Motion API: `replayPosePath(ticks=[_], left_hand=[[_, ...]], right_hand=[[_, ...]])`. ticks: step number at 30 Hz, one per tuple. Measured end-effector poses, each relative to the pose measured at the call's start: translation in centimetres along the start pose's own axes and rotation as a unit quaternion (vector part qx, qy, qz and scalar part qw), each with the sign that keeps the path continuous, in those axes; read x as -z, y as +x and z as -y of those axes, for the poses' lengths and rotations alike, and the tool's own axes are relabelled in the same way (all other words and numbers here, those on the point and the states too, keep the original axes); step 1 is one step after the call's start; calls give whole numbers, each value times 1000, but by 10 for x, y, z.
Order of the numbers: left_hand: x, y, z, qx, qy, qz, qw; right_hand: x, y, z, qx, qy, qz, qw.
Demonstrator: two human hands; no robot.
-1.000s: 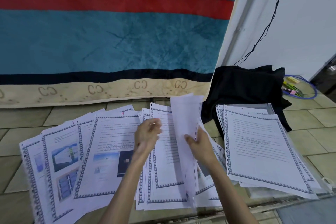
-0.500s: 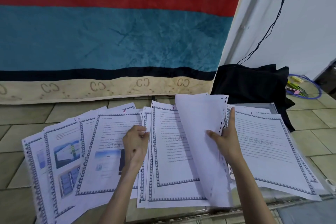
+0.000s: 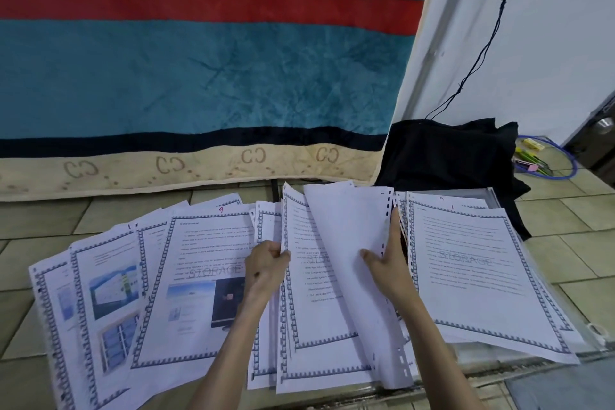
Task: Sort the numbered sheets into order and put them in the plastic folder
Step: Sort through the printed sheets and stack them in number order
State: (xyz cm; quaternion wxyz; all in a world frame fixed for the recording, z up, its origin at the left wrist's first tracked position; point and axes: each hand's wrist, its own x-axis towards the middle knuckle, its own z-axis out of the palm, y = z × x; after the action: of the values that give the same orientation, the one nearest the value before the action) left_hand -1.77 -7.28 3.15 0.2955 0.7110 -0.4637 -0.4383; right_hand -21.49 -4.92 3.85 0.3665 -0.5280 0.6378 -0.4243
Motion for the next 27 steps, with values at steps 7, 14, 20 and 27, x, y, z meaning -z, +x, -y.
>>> replayPosePath(ticks=[7, 14, 20, 27], left_hand=[[-13, -7, -18, 80, -318, 97, 940], [-2, 6, 4, 96, -313, 116, 938], [32, 31, 39, 94, -176, -14, 980], [42, 38, 43, 116, -158, -20, 980]], right_hand=[[-32, -7, 27, -35, 39, 134, 990], [-34, -7, 22, -12, -29, 45, 999], [0, 8, 9, -14, 17, -26, 999], [-20, 1, 6, -52, 24, 14, 998]])
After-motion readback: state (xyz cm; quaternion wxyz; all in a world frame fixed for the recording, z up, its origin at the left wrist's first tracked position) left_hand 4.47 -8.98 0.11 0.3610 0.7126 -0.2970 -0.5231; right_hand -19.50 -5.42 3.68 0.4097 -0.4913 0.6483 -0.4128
